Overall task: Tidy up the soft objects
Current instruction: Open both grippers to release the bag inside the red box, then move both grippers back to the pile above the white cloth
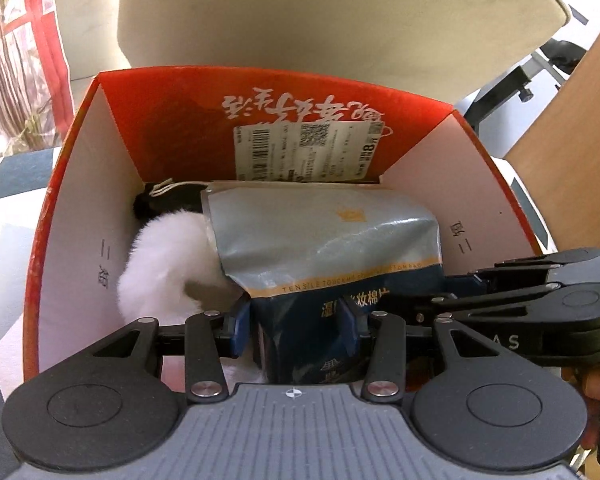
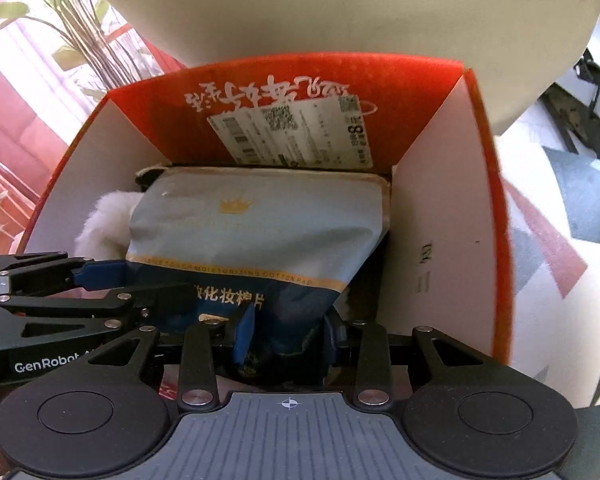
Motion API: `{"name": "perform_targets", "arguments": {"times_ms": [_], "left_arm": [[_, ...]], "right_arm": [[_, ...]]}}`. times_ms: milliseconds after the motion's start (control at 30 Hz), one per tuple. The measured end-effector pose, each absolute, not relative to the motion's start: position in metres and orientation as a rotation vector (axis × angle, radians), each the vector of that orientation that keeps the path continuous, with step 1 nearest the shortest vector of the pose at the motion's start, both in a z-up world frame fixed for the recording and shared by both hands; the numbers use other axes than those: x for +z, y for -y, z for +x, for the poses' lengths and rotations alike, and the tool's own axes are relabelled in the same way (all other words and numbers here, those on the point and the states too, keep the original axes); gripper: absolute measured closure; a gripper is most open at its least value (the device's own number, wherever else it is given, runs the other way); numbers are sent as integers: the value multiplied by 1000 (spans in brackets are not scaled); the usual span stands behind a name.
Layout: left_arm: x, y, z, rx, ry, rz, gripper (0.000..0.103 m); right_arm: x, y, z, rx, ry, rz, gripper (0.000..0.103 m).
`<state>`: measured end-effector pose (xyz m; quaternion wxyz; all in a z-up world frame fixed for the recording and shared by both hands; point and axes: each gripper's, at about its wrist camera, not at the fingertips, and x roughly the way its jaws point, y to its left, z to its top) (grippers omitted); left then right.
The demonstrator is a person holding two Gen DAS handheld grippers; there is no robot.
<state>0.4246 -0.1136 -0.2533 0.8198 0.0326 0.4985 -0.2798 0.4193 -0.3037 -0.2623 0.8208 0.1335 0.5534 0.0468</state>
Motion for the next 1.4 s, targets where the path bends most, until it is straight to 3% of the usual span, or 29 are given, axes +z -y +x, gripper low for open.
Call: {"name": "perform_targets", "arguments": {"times_ms": [733,833,900,1000,1067,1133,1267,1400], "left_arm": [[-214,88,400,-539,-902,138,53],[-204,81,389,-522,-839,141,39],[-199,76,383,-508,-807,143,34],[-188,66,372,-490,-761,139,26],[-181,60,364,-483,-728,136,12],[-173,56,356,-470,-694,138,7],[-161,51,339,-454,-649,140,0],[-151,41,320,-422,-607,137,0]], "right_arm": [[-253,299,405,52,-1229,183,71],[-245,296,398,36,-1189,157,63],[-237,294,392,30,-1142,141,49],[-225,298,380,18,-1078,134,38],[-216,301,371,26,-1034,135,29],[-208,303,360,25,-984,133,18],[-191,304,338,15,-889,113,2],[-176,305,317,14,-811,123,0]]}}
